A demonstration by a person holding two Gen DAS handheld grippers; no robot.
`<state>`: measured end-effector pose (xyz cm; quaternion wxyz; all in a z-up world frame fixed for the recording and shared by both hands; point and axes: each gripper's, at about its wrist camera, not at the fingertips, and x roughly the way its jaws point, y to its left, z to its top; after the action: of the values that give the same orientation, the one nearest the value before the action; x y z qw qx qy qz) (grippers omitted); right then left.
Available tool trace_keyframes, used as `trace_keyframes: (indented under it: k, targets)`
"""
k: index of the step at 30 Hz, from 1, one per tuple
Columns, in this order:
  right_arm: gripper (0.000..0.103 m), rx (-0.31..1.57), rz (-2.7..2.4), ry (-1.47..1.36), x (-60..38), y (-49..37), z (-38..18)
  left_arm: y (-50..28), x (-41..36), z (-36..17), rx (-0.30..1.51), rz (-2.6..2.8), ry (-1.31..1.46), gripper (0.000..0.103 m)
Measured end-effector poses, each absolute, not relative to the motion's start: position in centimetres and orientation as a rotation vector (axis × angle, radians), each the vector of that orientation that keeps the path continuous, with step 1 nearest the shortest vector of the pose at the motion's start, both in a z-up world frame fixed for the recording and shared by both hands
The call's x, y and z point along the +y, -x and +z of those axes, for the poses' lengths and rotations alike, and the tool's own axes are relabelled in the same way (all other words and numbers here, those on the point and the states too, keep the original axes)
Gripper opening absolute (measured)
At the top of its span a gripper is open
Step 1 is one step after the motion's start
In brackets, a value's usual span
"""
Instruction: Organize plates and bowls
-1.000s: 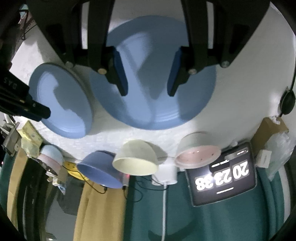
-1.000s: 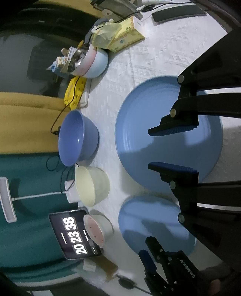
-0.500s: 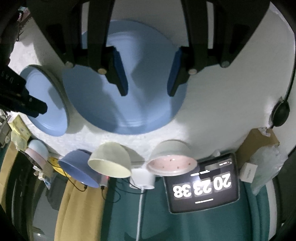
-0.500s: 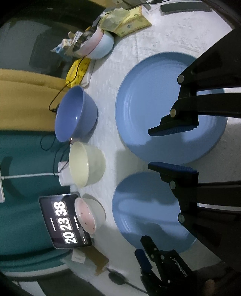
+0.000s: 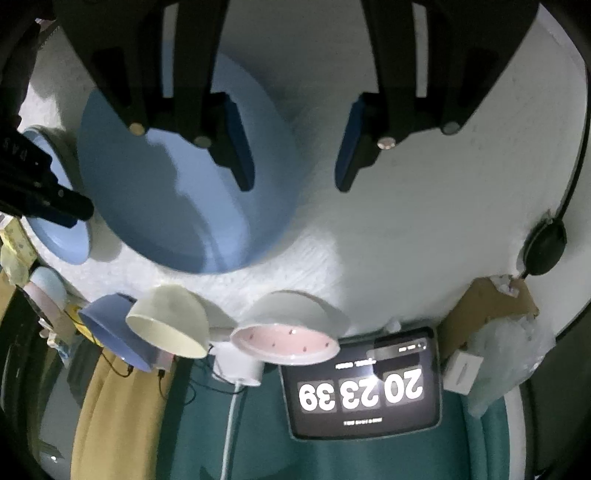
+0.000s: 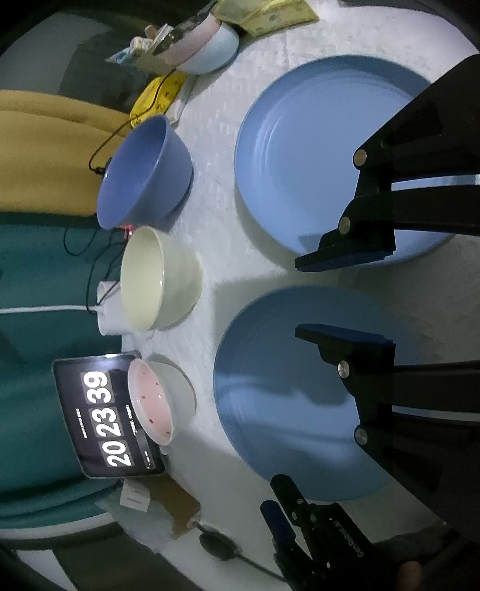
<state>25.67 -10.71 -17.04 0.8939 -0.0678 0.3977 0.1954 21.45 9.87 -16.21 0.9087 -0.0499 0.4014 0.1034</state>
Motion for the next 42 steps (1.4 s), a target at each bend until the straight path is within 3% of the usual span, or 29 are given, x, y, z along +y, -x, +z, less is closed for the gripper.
trace_keyframes:
  k: [11, 18, 27, 36, 42]
  targets:
    - [0.031, 0.865, 0.418, 0.164, -9.2, -27.4, -18.6, -22.5, 11.0, -17.7, 0.878, 0.213, 0.123, 0.059]
    - [0.033, 0.856, 0.408, 0.186, -8.4, -28.3, -18.6, -23.3, 11.1, -18.3, 0.921, 0.206, 0.124, 0.059]
    - [0.042, 0.855, 0.396, 0.219, -7.4, -29.1, -18.9, -23.4, 11.6, -18.3, 0.912, 0.204, 0.116, 0.061]
    - [0.043, 0.893, 0.388, 0.244, -6.6, -29.4, -19.9, -23.1, 12.1, -18.4, 0.903, 0.202, 0.132, 0.061]
    - [0.024, 0.886, 0.422, 0.251, -5.9, -28.8, -19.6, -22.5, 11.6, -18.3, 0.886, 0.161, 0.126, 0.055]
